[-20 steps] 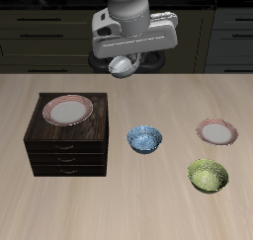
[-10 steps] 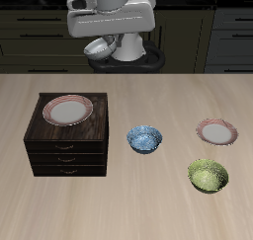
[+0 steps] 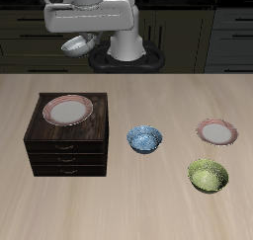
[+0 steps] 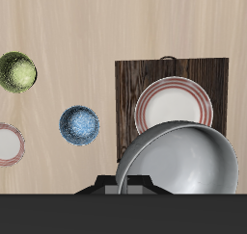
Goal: Place the white bowl onto the plate that is on top of the cabinet
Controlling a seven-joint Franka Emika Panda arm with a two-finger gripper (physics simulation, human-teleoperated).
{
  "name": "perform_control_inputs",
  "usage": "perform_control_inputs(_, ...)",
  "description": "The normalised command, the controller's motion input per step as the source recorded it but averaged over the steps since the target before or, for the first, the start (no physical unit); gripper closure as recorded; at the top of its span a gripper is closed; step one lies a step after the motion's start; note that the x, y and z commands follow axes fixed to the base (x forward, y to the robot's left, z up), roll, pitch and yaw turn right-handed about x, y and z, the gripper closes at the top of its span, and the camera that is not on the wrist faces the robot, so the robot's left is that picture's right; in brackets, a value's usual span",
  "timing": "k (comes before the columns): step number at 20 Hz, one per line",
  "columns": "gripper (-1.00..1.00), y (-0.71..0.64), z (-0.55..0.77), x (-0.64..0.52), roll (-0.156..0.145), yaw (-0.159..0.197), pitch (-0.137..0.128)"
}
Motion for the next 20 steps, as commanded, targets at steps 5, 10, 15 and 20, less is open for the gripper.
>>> perform_control_inputs(5, 1.0, -0.38, -0.02, 0.13, -0.031, -0.017, 0.01)
perform_control_inputs(10, 1.0, -0.21, 0.04, 0.08, -0.005, 0.011, -0.023)
perform_control_inputs(15, 1.0, -0.03, -0.05, 0.05, -0.007, 0.005, 0.009)
perform_control_inputs(20, 1.0, -0.15, -0.08, 0.06, -0.01, 0.007, -0.005)
